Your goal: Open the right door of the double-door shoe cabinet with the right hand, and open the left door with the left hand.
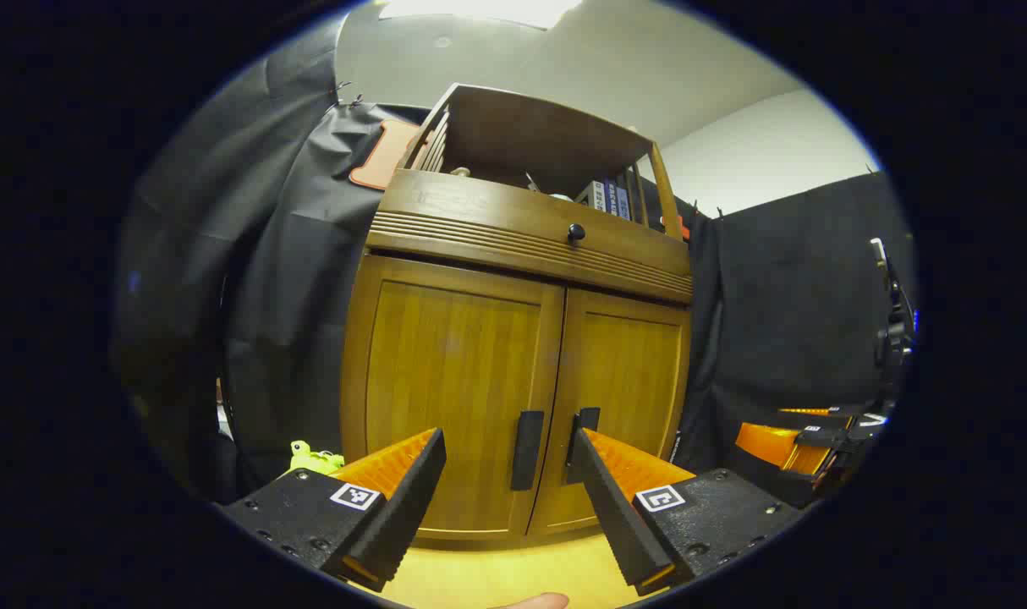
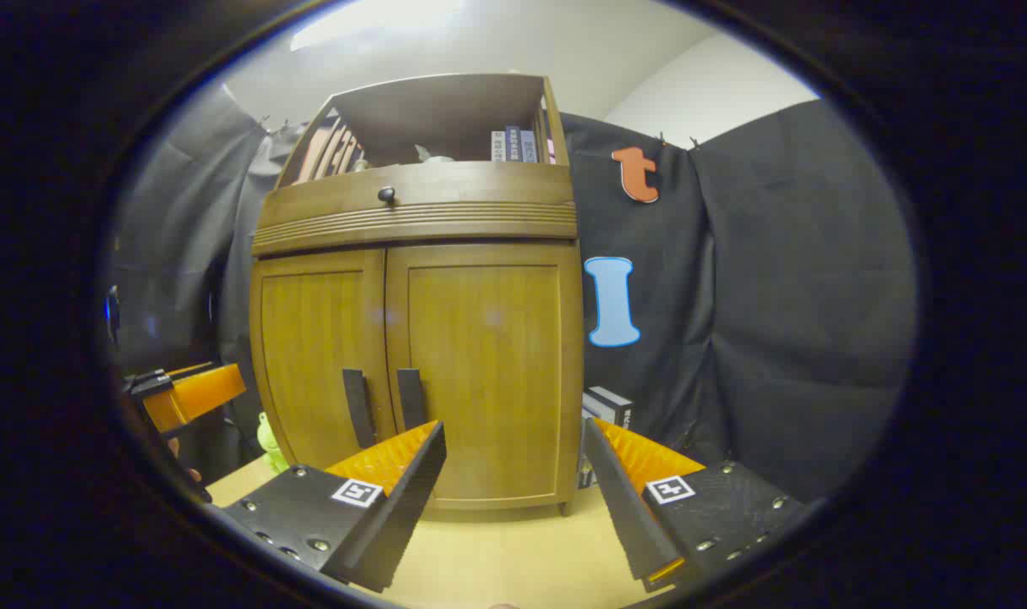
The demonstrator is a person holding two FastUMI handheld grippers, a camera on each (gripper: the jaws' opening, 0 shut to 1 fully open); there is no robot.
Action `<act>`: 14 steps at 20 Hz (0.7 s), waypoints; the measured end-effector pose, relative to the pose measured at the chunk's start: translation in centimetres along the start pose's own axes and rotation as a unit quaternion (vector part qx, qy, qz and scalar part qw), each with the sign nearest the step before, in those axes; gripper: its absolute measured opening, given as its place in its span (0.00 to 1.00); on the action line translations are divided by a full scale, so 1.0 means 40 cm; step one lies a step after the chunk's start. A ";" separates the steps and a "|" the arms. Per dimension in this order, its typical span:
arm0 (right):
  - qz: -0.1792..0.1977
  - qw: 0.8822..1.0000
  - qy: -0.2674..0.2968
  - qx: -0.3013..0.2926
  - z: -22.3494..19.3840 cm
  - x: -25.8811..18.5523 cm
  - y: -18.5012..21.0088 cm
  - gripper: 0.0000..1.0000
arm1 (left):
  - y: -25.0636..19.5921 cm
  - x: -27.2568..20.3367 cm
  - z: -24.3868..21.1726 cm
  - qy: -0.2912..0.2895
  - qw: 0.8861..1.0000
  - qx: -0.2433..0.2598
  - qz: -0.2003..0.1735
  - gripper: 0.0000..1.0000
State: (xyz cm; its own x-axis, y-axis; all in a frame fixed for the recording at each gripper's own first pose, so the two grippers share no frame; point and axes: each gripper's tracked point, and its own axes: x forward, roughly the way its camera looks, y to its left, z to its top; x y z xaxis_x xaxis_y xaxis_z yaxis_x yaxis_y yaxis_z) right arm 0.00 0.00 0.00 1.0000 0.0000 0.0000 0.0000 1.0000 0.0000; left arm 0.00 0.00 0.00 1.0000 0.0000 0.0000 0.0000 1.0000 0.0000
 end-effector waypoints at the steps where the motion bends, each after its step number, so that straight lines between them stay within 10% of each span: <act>1: 0.002 1.000 0.003 0.007 -0.003 -0.001 0.003 0.98 | -0.007 -0.002 -0.005 0.003 1.000 0.003 -0.004 0.89; 14: 0.012 1.000 0.004 -0.006 0.015 0.094 -0.015 0.98 | -0.020 0.033 -0.041 0.022 1.000 -0.012 -0.012 0.94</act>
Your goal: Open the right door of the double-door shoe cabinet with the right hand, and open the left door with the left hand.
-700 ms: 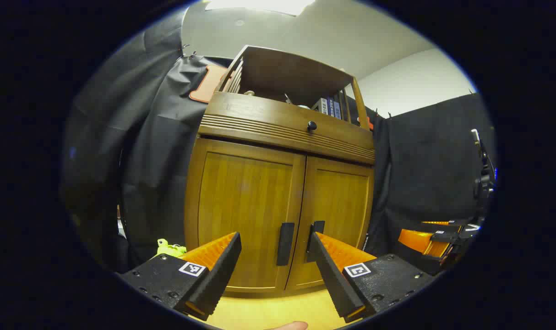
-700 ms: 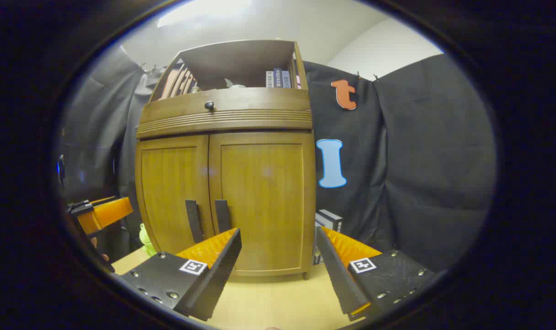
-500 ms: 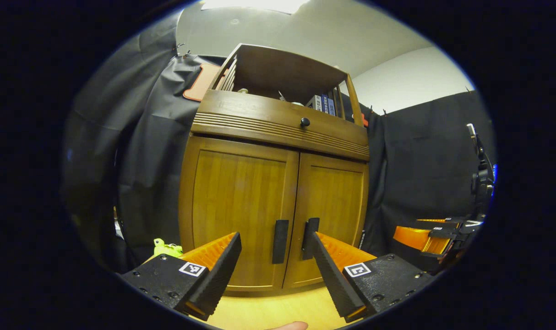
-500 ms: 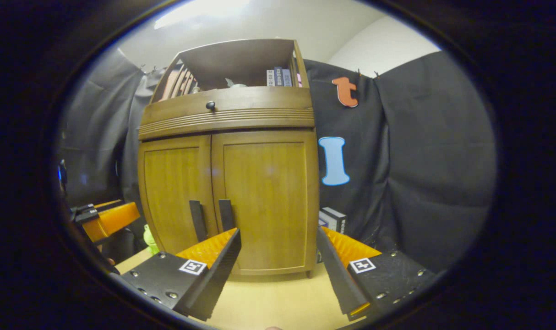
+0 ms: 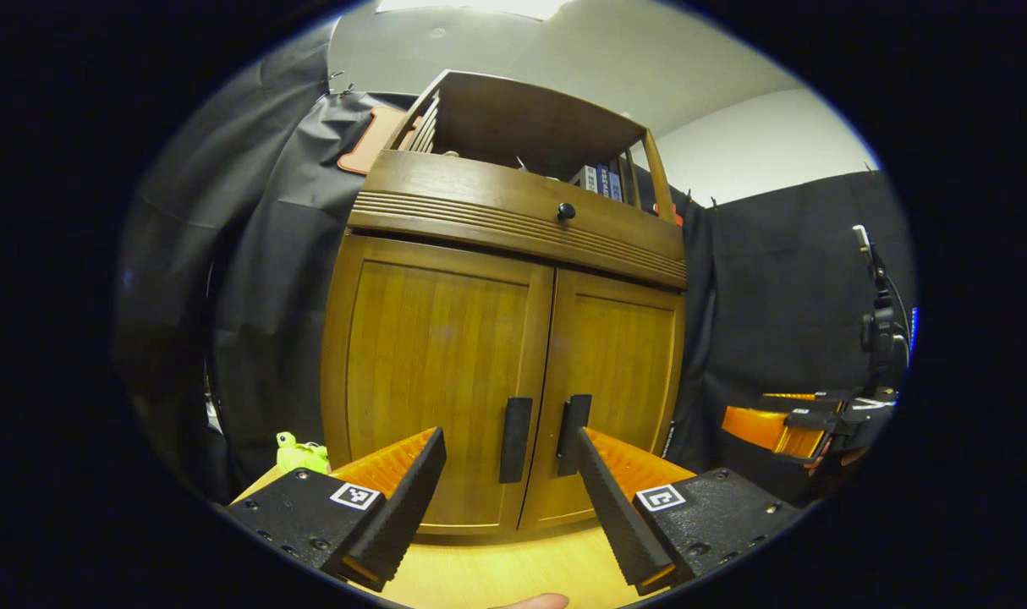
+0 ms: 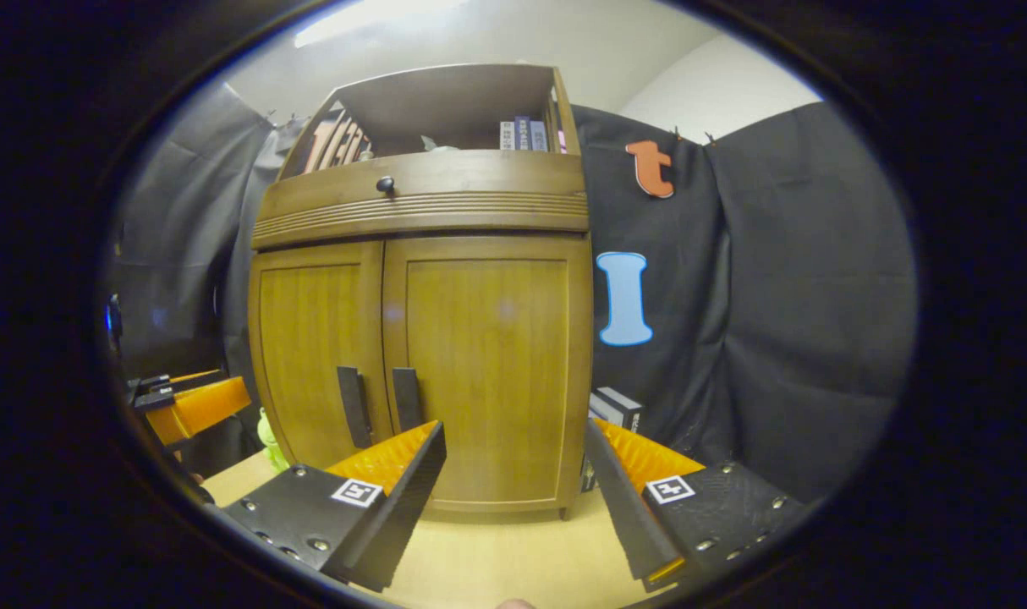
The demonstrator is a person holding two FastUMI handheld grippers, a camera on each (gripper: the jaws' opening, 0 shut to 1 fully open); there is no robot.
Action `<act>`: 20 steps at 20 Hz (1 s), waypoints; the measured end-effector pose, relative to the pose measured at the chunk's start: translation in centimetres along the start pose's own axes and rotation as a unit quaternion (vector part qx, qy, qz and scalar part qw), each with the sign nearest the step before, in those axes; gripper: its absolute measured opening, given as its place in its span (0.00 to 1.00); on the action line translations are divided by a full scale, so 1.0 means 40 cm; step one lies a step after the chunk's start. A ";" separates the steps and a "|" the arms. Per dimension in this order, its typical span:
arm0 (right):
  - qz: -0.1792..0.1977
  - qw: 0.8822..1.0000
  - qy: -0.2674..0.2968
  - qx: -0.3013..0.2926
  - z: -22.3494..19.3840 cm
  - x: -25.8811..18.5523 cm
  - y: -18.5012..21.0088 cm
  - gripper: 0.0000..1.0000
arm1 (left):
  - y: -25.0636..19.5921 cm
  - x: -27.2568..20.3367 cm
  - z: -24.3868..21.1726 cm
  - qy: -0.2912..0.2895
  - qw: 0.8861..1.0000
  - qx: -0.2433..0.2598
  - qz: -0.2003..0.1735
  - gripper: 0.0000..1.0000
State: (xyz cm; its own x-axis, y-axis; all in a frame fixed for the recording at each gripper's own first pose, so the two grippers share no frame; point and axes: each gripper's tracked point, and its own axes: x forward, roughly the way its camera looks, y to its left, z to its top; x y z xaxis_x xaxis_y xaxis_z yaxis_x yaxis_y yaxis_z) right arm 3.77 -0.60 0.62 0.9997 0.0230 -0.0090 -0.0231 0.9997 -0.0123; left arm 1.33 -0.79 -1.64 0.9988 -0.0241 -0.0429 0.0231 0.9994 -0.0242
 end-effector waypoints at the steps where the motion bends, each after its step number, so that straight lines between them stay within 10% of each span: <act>1: -0.004 1.000 -0.004 -0.001 0.000 0.019 0.001 0.97 | -0.001 0.007 -0.001 0.001 1.000 0.003 -0.003 0.94; 11: -0.014 0.999 0.035 -0.003 -0.087 0.234 0.170 0.98 | 0.110 0.071 0.025 -0.016 0.998 0.051 0.016 0.94; 20: 0.088 0.995 0.045 -0.012 -0.134 0.363 0.409 0.98 | 0.172 0.100 0.017 -0.004 0.999 0.037 0.026 0.89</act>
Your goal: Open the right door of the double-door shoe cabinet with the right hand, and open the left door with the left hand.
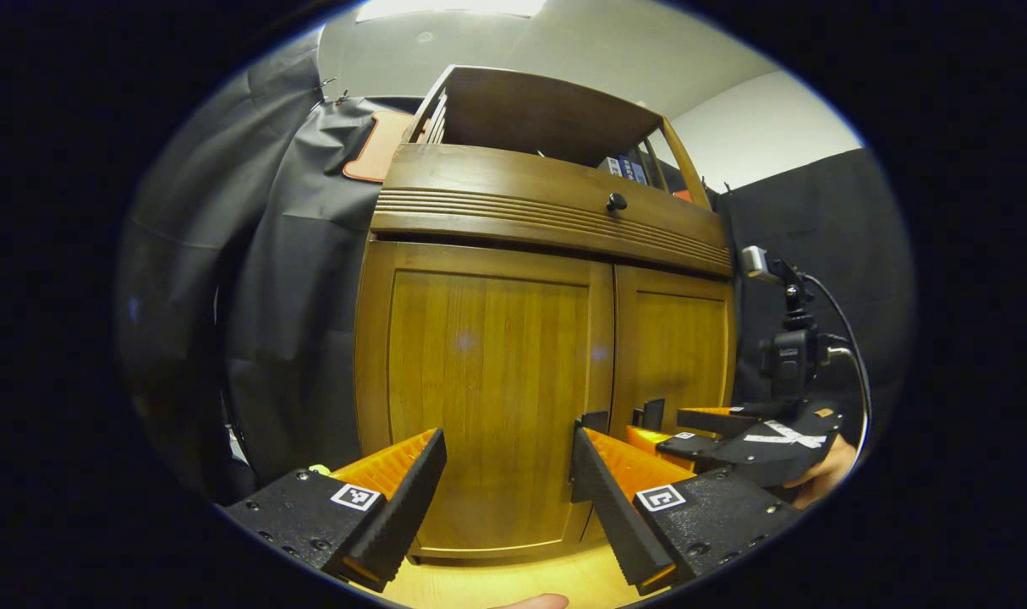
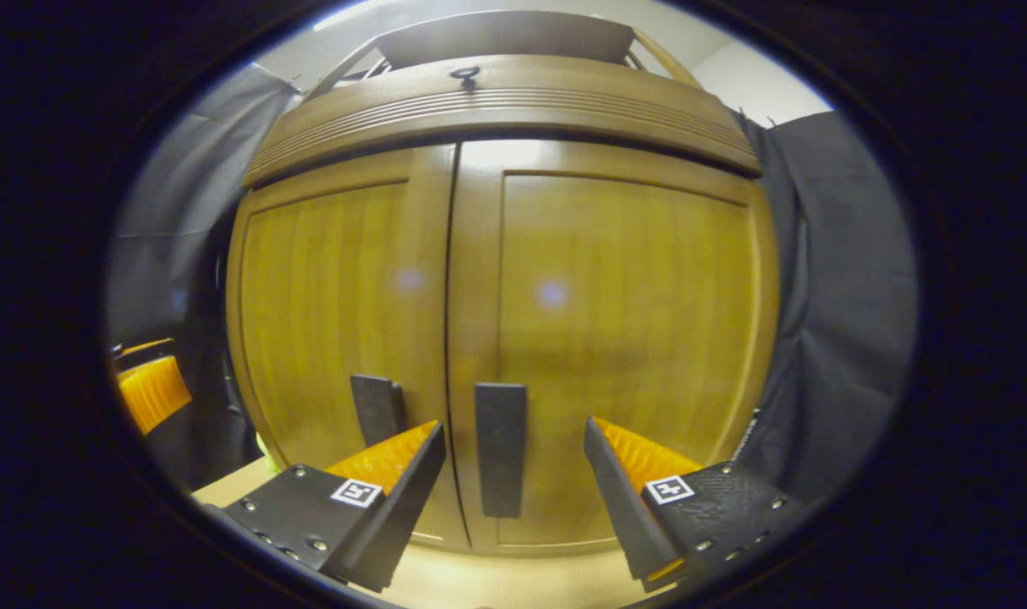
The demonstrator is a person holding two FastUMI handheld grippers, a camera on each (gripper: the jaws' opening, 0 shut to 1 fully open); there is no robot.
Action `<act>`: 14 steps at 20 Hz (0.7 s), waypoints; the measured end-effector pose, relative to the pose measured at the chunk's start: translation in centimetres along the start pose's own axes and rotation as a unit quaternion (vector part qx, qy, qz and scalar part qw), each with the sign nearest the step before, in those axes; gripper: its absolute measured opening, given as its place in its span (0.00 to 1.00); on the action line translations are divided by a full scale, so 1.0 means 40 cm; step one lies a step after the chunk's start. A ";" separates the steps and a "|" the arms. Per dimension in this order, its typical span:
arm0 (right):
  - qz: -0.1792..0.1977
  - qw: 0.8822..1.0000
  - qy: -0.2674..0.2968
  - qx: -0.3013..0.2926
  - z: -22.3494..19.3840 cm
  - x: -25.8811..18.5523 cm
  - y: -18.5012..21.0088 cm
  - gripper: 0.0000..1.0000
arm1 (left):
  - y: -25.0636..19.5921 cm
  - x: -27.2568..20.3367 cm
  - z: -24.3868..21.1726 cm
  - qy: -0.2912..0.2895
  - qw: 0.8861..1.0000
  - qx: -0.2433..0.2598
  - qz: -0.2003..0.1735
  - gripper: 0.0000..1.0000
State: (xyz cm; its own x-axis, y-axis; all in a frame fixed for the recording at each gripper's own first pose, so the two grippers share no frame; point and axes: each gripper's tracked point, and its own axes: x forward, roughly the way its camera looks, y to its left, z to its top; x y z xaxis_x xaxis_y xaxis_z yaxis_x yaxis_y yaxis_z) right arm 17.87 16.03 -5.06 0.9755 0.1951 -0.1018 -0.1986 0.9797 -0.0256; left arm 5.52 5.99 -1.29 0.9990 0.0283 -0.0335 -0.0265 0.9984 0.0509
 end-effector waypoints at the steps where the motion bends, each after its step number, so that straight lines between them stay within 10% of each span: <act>1: -0.007 1.000 0.002 -0.006 -0.006 0.013 0.003 0.97 | 0.002 0.002 -0.001 0.000 1.000 -0.002 -0.001 0.89; 4: -0.027 1.000 0.008 -0.006 -0.027 0.041 -0.014 0.74 | 0.017 0.009 0.005 -0.004 1.000 0.000 0.008 0.89; 7: -0.002 1.000 0.002 0.028 -0.034 0.035 -0.003 0.27 | 0.027 0.012 0.010 -0.012 1.000 0.001 0.017 0.94; 14: 0.041 0.999 0.025 0.025 -0.077 -0.023 -0.002 0.34 | -0.001 0.017 -0.010 0.003 1.000 -0.007 0.002 0.89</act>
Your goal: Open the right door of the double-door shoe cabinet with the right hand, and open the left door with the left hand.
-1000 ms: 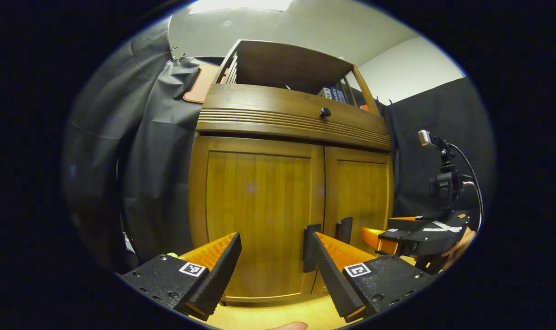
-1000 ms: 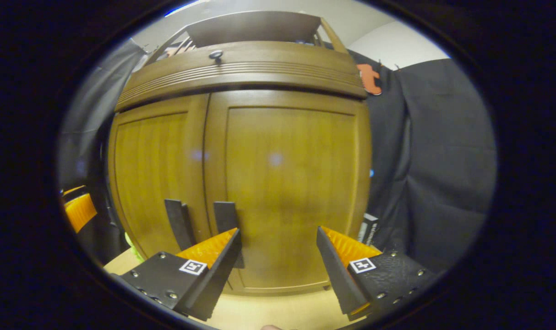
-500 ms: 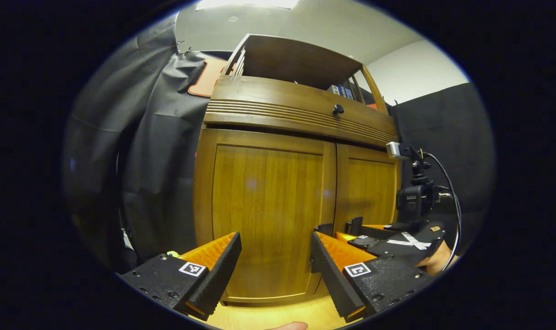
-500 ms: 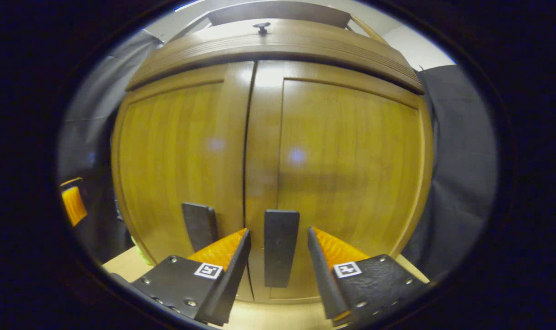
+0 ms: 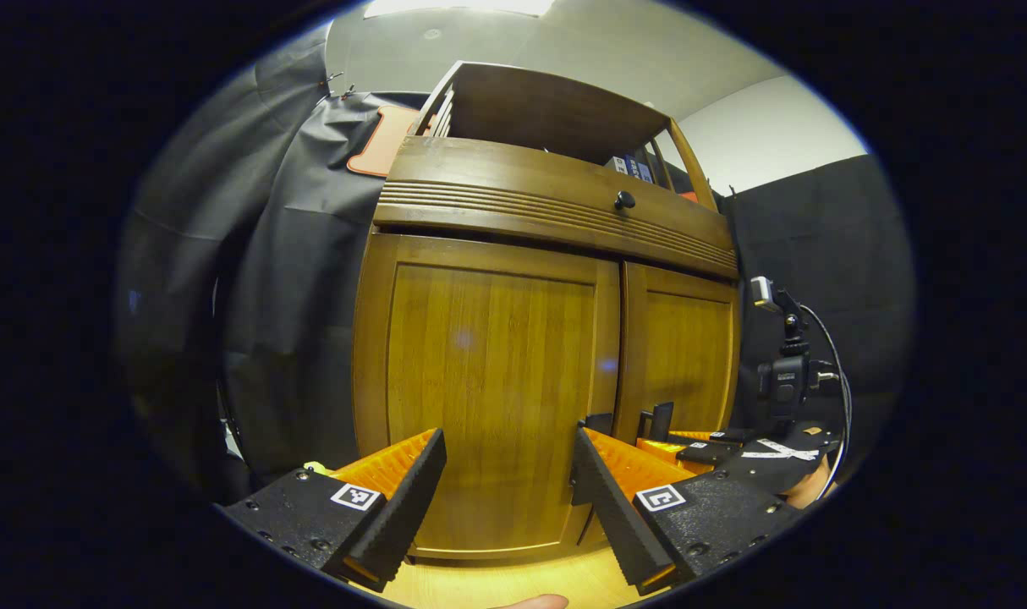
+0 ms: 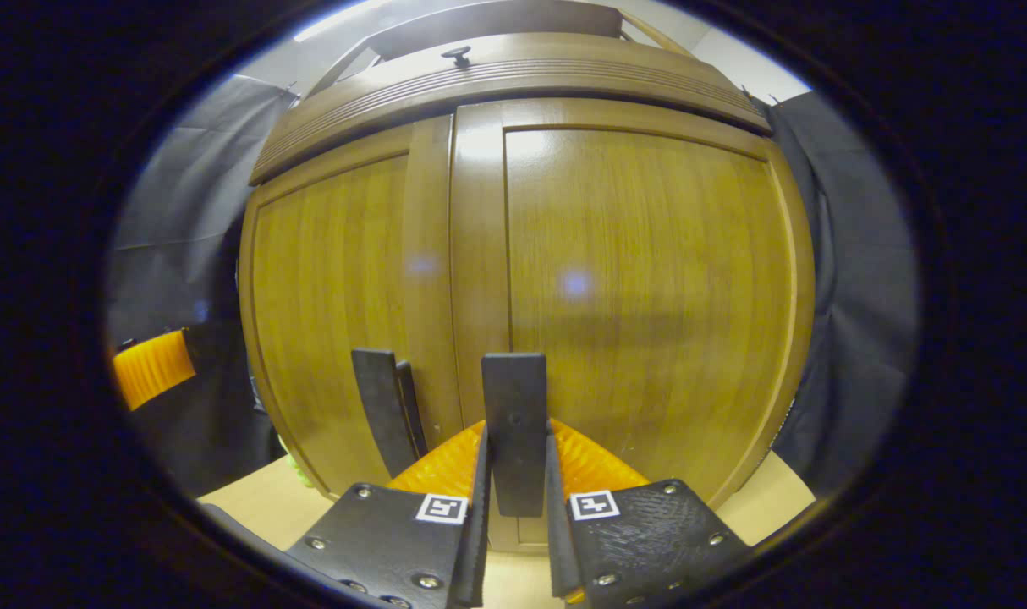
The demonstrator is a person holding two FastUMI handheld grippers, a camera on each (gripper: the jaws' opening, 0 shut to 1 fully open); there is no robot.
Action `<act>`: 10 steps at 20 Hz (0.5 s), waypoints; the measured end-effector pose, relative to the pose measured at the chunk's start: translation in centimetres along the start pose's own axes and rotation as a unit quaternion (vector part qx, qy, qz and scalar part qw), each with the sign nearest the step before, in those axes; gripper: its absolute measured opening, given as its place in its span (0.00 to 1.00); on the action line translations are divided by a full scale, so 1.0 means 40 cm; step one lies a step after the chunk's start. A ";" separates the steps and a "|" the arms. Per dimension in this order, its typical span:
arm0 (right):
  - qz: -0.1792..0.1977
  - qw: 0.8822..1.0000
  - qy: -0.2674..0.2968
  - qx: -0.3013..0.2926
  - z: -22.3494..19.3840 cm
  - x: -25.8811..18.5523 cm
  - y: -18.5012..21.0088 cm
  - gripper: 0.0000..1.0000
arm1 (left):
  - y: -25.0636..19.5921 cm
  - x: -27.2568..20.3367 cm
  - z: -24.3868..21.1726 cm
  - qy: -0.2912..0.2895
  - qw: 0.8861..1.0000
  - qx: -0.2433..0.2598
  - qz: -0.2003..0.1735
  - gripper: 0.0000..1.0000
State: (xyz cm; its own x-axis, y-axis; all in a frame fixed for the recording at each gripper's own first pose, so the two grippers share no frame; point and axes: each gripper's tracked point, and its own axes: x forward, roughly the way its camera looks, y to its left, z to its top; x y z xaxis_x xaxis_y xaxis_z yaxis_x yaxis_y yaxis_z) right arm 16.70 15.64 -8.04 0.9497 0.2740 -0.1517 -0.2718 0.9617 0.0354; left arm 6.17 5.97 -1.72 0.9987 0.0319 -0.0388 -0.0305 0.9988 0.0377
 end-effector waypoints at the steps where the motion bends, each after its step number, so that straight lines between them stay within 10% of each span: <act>1: 0.002 1.000 -0.001 0.001 -0.005 -0.013 0.000 0.30 | 0.000 0.002 -0.002 0.001 1.000 0.000 0.001 0.89; 10: 0.035 0.999 0.004 0.013 0.010 -0.073 -0.006 0.21 | 0.003 0.004 0.000 -0.001 1.000 0.000 0.003 0.94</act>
State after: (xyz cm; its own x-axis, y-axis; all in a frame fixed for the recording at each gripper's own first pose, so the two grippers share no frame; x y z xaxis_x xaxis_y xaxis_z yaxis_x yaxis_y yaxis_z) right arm 14.05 14.62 -7.20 0.9274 0.3401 -0.1559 -0.3328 0.9403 0.0716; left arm 6.33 6.08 -1.73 0.9986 0.0376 -0.0375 -0.0362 0.9987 0.0372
